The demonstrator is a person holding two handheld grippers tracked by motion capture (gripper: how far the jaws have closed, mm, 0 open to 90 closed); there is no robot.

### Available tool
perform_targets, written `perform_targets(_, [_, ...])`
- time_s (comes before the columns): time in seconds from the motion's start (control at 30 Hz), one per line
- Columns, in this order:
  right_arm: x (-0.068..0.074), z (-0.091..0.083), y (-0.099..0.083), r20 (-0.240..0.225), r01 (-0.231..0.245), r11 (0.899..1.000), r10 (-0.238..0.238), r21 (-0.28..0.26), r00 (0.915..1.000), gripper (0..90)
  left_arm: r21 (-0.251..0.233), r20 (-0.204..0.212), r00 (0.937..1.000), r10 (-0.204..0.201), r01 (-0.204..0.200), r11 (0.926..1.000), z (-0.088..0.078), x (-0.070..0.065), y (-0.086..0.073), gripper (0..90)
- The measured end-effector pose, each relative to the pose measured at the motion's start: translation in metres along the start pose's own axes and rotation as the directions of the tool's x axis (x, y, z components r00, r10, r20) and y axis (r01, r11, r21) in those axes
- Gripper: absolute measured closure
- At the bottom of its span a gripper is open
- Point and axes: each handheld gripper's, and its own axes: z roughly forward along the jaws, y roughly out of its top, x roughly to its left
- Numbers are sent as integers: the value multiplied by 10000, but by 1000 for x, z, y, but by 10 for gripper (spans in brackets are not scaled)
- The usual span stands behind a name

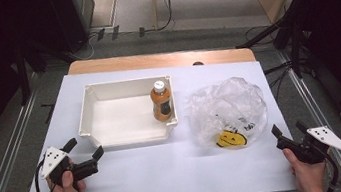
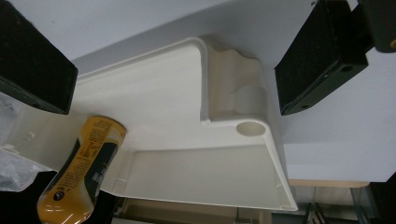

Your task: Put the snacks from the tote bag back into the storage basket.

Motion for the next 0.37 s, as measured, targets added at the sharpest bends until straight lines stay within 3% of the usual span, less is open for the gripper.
perform_targets(0.2, [-10,-4,-5,172,-145,9998,142,155,9998,153,1,14,10000,2,-2,10000,0,0,0,0])
perform_targets(0.37, [-10,-3,-5,197,-224,9997,221,136,9996,153,29,9,10000,29,-29,10000,2,-1,0,0])
